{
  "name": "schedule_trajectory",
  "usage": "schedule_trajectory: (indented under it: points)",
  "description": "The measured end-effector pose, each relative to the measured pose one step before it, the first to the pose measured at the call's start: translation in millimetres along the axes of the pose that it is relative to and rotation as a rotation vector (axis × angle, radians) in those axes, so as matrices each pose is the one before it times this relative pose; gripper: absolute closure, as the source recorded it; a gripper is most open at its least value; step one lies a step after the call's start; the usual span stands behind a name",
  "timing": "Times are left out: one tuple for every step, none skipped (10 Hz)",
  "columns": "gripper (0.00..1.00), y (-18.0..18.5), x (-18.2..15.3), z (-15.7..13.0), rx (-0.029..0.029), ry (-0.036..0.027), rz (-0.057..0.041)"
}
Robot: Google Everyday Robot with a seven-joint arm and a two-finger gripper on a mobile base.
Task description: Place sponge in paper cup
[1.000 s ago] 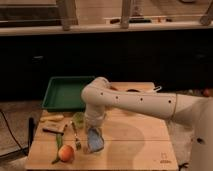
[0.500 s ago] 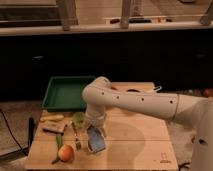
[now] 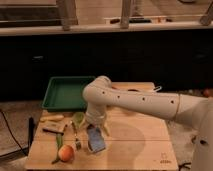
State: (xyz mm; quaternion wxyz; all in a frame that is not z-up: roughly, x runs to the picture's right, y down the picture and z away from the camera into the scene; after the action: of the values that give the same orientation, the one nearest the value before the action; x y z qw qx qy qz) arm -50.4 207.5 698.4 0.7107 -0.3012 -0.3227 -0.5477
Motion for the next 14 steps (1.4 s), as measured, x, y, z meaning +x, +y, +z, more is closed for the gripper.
schedule_trajectory:
  points:
    - [0.20, 0.51, 2.21, -3.73, -0.00046, 0.01284, -0.00070]
    - [0.20, -2.09, 2.03, -3.00, -0.00206, 0.01207, -0.00543]
    - [0.20, -1.86, 1.17, -2.11, -0.00151, 0.00906, -0.00514]
    - [0.20, -0.42, 1.94, -2.72, -0.00268, 0.01141, -0.00300]
    - [0.20, 0.12, 2.33, -3.18, -0.00424, 0.01379, -0.00305]
    - [0.20, -0.07, 0.11, -0.15, -0.00181, 0.00211, -0.00179]
    - [0.20, -0.74, -0.11, -0.31, -0.00104, 0.00067, -0.00189]
    - [0.20, 0.34, 0.10, -0.03, 0.00006, 0.00004, 0.00076]
    - [0.20, 0.11, 0.04, -0.06, 0.00013, 0.00003, 0.00030]
    - [0.20, -0.22, -0.11, 0.20, -0.00038, -0.00026, -0.00063]
    - [0.20, -0.04, -0.04, 0.05, -0.00002, -0.00007, -0.00016]
    - [0.20, 0.08, 0.02, -0.02, 0.00003, -0.00001, 0.00018]
    - [0.20, -0.13, -0.03, -0.04, 0.00014, 0.00001, -0.00013]
    - [0.20, 0.02, -0.02, -0.04, 0.00013, -0.00017, 0.00022]
